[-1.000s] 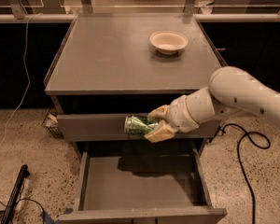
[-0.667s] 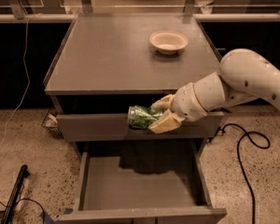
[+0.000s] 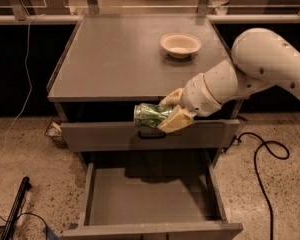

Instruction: Pick green can from middle drawer and place on counter

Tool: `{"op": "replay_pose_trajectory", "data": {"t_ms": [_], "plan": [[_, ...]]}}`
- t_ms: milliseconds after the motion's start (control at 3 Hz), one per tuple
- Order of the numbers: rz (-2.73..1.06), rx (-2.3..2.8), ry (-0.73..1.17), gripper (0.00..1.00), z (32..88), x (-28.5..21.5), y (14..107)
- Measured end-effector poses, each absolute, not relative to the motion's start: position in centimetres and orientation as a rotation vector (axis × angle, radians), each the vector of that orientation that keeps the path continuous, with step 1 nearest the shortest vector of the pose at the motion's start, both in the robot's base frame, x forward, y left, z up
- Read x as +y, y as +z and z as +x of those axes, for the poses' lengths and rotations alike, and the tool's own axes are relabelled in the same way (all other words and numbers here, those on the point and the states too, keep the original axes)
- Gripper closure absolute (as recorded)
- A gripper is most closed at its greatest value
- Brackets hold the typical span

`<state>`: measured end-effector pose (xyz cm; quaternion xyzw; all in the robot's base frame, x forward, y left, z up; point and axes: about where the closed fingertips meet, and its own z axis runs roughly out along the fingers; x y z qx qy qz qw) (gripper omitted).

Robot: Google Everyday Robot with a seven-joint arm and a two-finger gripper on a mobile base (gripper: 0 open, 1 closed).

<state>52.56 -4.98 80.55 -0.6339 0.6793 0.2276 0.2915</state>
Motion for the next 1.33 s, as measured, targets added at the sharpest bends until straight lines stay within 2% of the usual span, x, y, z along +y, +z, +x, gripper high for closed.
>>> {"op": "replay_pose_trajectory", "data": {"t_ms": [333,667,1333], "plan": [[-1.776,1.811,0.526,1.00,54.5,-5.1,85.6],[-1.813,1.794,0.522,1.00,56.3,-5.0,87.9],[-1.766,1.786,0.581,1.00,64.2,-4.8,87.7]]}}
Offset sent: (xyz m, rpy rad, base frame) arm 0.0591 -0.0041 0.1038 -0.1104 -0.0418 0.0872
